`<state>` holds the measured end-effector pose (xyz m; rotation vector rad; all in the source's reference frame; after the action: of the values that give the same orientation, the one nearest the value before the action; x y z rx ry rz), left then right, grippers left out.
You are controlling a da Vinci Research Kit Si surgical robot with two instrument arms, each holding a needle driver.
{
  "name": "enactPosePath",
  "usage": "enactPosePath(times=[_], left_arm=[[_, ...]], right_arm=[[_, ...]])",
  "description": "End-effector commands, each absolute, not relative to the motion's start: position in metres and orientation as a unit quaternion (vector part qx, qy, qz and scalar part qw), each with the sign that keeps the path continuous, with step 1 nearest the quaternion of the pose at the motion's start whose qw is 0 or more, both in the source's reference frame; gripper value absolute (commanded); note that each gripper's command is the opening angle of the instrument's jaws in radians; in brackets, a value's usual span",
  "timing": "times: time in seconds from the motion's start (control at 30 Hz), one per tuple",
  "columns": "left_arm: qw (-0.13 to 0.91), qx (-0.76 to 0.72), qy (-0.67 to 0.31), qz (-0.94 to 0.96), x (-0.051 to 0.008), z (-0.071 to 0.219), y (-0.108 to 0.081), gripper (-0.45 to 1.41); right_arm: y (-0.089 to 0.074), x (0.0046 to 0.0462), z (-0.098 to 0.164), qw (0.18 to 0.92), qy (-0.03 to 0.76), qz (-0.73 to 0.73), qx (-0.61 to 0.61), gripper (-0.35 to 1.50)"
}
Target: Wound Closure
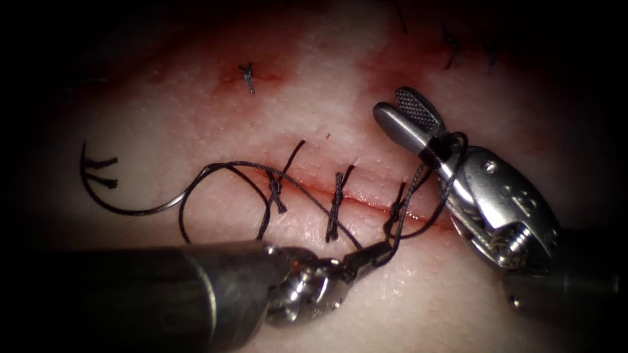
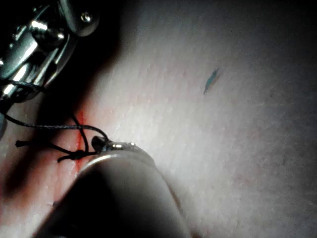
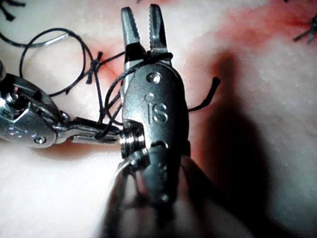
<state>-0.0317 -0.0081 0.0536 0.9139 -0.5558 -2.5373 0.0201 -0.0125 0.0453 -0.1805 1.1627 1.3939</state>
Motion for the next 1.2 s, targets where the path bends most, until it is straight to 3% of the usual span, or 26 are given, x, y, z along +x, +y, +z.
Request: enactPosePath(times=[0.03, 0.3, 0.4, 0.57, 0.87, 1.07, 1.2], left_arm=[[0.193, 0.326, -0.197, -0.904, -0.0323, 0.054, -0.009, -0.45], [0.198, 0.324, -0.199, -0.903, -0.0328, 0.053, -0.008, -0.45], [0.199, 0.323, -0.2, -0.903, -0.0332, 0.053, -0.008, -0.45], [0.2, 0.323, -0.2, -0.903, -0.0336, 0.053, -0.008, -0.45], [0.2, 0.322, -0.201, -0.903, -0.0338, 0.054, -0.007, -0.45], [0.201, 0.322, -0.201, -0.903, -0.0338, 0.054, -0.007, -0.45], [0.201, 0.323, -0.201, -0.903, -0.0335, 0.054, -0.007, -0.45]], right_arm=[[-0.013, 0.0202, 0.046, 0.609, 0.493, 0.617, -0.071, 0.02], [-0.016, 0.0178, 0.05, 0.598, 0.444, 0.665, -0.058, 0.61], [-0.017, 0.0171, 0.051, 0.594, 0.433, 0.676, -0.055, 0.73], [-0.017, 0.0159, 0.052, 0.576, 0.422, 0.699, -0.046, 0.68], [-0.017, 0.0136, 0.054, 0.564, 0.4, 0.721, -0.045, 0.82], [-0.017, 0.0142, 0.056, 0.568, 0.392, 0.724, 0.003, 1.02], [-0.016, 0.0146, 0.056, 0.565, 0.395, 0.724, 0.014, 0.99]])
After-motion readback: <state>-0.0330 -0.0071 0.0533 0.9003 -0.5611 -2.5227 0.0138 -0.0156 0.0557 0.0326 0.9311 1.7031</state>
